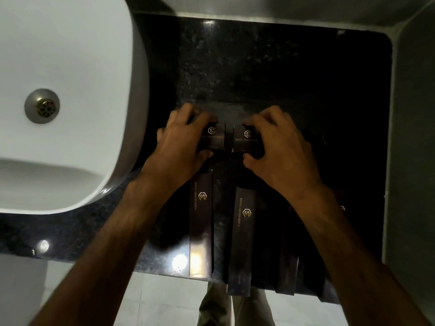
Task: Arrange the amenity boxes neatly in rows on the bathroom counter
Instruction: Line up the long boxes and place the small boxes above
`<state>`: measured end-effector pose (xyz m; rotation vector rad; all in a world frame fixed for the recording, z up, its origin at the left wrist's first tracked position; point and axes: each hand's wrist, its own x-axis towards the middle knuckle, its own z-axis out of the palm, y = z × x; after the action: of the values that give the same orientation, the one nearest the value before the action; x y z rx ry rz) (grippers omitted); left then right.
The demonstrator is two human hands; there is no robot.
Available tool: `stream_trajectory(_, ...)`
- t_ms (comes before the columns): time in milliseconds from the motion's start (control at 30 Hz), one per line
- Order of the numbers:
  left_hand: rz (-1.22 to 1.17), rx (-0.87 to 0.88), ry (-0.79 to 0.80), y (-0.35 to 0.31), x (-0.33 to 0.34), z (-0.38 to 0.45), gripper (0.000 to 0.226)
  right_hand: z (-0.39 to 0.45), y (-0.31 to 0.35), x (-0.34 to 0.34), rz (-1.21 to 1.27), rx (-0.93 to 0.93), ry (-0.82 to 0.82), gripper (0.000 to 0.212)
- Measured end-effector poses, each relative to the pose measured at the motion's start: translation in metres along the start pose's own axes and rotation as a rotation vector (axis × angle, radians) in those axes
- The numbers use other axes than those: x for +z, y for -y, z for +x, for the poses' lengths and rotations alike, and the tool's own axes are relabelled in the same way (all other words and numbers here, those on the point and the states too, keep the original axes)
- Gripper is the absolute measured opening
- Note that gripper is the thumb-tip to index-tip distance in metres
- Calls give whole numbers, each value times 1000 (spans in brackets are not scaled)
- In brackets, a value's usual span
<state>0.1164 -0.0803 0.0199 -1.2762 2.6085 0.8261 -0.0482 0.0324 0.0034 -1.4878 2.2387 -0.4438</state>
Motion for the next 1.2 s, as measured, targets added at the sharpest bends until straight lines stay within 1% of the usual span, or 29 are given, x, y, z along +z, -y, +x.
stream_trajectory(467, -7, 3, -1, 2, 2, 1, 70, -1, -3, 1, 10, -10, -27, 55)
stream_trajectory(1100, -28, 33, -12, 6, 4, -1, 71, -4, -4, 3, 2, 1, -36, 57)
stream_trajectory(1167, -28, 34, -3, 6, 4, -2, 73, -4, -3, 3, -4, 5, -22, 60)
stream_trajectory(1200, -34, 32, 2, 6, 4, -3, 75, -5, -3, 3, 5, 10, -6, 66)
